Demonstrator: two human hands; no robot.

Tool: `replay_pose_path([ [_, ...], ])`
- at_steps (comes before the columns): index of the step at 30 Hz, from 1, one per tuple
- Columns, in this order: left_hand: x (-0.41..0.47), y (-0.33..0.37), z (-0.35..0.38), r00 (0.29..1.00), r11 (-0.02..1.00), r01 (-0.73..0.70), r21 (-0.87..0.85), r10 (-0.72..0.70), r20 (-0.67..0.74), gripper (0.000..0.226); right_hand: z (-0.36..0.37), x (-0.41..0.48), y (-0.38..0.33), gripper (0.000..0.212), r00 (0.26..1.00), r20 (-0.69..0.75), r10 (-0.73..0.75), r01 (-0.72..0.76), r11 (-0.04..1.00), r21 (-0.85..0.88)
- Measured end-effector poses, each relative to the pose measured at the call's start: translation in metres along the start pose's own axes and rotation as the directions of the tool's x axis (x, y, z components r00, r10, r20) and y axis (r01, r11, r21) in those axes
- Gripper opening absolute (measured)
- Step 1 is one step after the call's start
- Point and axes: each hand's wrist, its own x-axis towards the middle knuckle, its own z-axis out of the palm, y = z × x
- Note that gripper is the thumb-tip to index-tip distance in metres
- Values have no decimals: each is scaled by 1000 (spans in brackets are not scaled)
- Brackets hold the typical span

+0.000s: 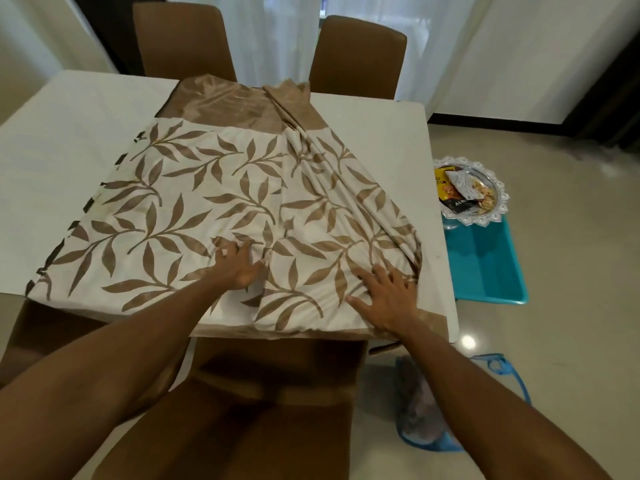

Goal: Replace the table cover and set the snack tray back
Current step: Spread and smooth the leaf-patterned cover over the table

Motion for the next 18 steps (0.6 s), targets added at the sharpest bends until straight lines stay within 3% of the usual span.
replay_pose_path([
  [5,-9,3,4,1000,1000,10,8,-10,-12,101,-4,-25,37,74,991,-75,107,-109,994,-15],
  [9,-1,5,11,998,998,59,-15,-59,-36,106,-11,-9,32,65,982,-184,43,-55,997,-61],
  [11,-5,14,11,996,998,51,-30,-53,-78,102,-16,10,19,56,964,-255,-73,67,997,-34],
  [14,-9,38,15,970,998,-67,17,69,-235,85,-25,57,-4,53,919,-308,-247,252,967,-25],
  [16,-6,50,19,961,991,-118,69,131,-243,77,-35,86,-14,59,922,-281,-267,282,959,13],
  [18,0,62,22,976,996,-81,44,88,-201,66,-41,108,-4,63,955,-178,-236,248,967,51],
])
